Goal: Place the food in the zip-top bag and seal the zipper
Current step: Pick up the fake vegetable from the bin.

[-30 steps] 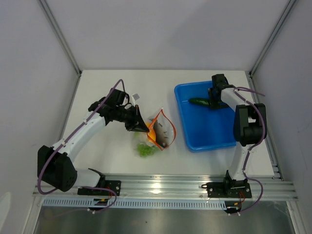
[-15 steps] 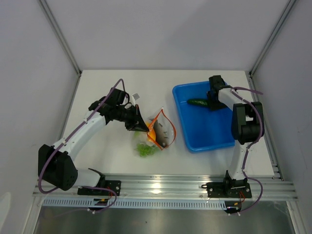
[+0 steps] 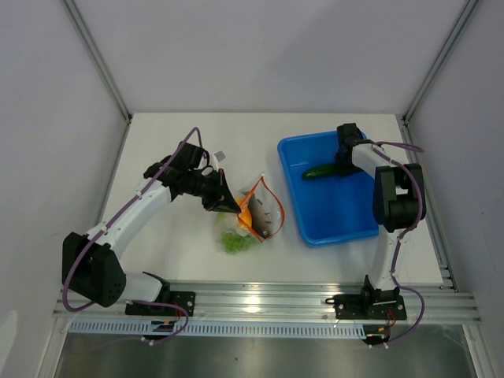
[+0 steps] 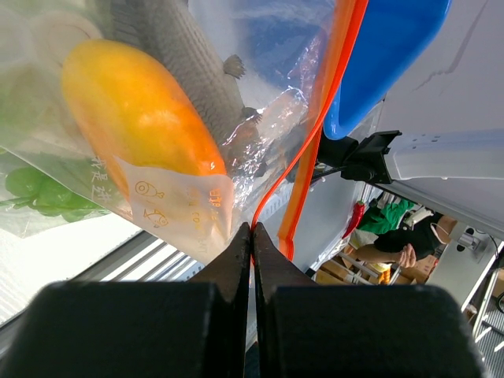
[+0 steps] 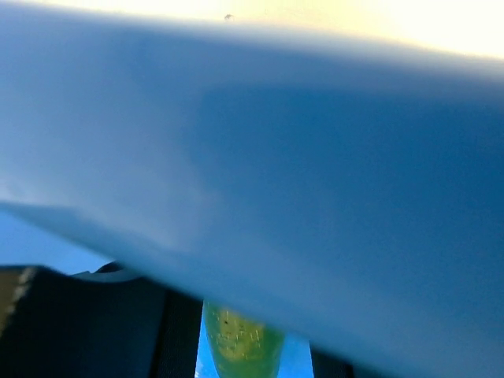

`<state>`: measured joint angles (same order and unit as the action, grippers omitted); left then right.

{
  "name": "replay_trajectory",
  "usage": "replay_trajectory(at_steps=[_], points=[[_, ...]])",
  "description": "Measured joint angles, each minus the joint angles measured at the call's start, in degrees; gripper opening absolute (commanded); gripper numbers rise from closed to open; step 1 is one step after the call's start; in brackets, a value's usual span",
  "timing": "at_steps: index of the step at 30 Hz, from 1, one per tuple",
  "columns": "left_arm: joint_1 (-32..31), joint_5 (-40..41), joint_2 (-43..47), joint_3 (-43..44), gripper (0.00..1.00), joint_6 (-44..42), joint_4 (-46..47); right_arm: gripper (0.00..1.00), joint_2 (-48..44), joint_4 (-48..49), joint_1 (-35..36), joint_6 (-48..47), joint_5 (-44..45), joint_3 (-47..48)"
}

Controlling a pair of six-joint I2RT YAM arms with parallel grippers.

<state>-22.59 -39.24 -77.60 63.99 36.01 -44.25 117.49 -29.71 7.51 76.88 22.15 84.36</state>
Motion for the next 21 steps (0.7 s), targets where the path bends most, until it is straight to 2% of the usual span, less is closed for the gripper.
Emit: replay_trajectory(at_steps=[3, 4, 12, 13, 16, 21], points=[[0.0, 0.0, 0.0, 0.0, 0.01, 0.0, 0.0, 0.29, 0.0, 1.0, -0.1, -0.3, 0.0, -0.4], [0.0, 0.0, 0.0, 0.0, 0.0, 0.0, 0.0, 0.24, -0.1, 1.3, -0.2, -0.5, 0.0, -0.6], [0.0, 0.0, -0.5, 1.0, 0.01, 0.1, 0.0, 0.08, -2.7, 4.2, -0.6, -1.3, -2.9, -3.4], [0.0, 0.0, -0.6, 1.2, 0.01, 0.1, 0.0, 0.04, -3.2, 4.3, -0.7, -1.3, -3.5, -3.8], [0.0, 0.0, -0.7, 1.6, 0.0, 0.2, 0.0, 0.0, -4.6, 4.1, -0.8, -1.6, -5.0, -4.7], [0.0, 0.0, -0.9, 1.8, 0.01, 0.6, 0.0, 0.0, -8.9, 3.6, -1.2, -2.5, -6.8, -6.2]])
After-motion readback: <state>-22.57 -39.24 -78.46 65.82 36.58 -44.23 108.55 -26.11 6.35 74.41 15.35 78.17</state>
